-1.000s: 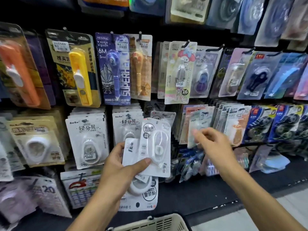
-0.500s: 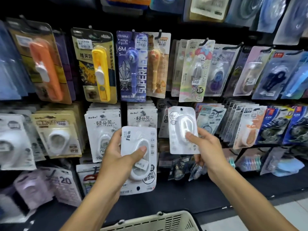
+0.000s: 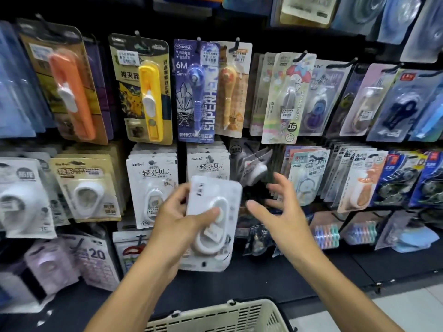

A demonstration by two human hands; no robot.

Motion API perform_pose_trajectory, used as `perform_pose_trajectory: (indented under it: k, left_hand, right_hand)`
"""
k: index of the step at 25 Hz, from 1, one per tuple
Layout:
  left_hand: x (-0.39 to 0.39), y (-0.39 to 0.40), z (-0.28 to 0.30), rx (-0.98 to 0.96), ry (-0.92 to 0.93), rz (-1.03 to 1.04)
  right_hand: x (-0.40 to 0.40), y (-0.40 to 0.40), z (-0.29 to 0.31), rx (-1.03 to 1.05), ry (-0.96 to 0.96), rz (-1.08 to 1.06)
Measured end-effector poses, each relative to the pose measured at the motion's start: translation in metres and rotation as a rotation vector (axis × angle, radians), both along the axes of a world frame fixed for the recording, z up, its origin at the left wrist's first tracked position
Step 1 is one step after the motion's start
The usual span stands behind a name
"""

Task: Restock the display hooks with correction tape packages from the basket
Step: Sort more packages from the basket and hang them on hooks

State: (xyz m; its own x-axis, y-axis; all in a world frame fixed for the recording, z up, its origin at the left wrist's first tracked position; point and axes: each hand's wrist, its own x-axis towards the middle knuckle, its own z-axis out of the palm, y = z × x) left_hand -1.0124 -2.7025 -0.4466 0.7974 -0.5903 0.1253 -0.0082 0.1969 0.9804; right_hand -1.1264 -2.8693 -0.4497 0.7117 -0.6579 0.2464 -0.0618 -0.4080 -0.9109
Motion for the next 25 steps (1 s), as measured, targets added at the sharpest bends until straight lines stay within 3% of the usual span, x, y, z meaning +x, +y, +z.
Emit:
perform_pose_trajectory:
  k: [2, 4, 7, 9, 10, 12, 14, 17, 20, 22, 25]
  left_hand:
    - [-0.004, 0.003, 0.002, 0.192, -0.287, -0.138]
    - [-0.006, 0.003, 0.003, 0.293, -0.421, -0.154]
    - [0.000, 0.007, 0.008, 0.292, -0.371, -0.062]
    - [0.007, 0.010, 0.011, 0.173, -0.237, 0.029]
    - [0.010, 0.012, 0.013, 0.097, -0.167, 0.073]
    - [0.010, 0.010, 0.015, 0.018, -0.125, 0.108]
    - [0.005, 0.005, 0.015, 0.032, -0.236, 0.118]
    - [0.006, 0.000, 0.009, 0.074, -0.398, 0.189]
    - [0.019, -0.001, -0.005, 0.540, -0.752, 0.154]
    - [0.028, -0.004, -0.018, 0.833, -0.901, 0.091]
    - [0.038, -0.009, -0.031, 0.980, -0.964, 0.048]
  right_hand:
    - [0.001, 0.004, 0.007, 0.030, -0.021, 0.339]
    - [0.000, 0.004, 0.013, 0.117, -0.014, 0.481]
    - [-0.004, -0.002, 0.014, 0.415, -0.191, 0.355]
    - [-0.009, -0.012, 0.012, 0.559, -0.208, 0.311]
    - [-0.012, -0.016, 0.014, 0.562, -0.129, 0.339]
    - [-0.019, -0.022, 0.015, 0.341, 0.152, 0.421]
    - [-0.020, -0.020, 0.007, 0.125, 0.323, 0.518]
    - [-0.014, -0.018, 0.001, 0.120, 0.151, 0.462]
    - [-0.005, -0.038, 0.000, 0.303, -0.042, 0.073]
    - [-0.005, -0.052, -0.002, 0.243, -0.002, -0.129]
    - [-0.004, -0.057, -0.007, 0.123, 0.029, -0.130]
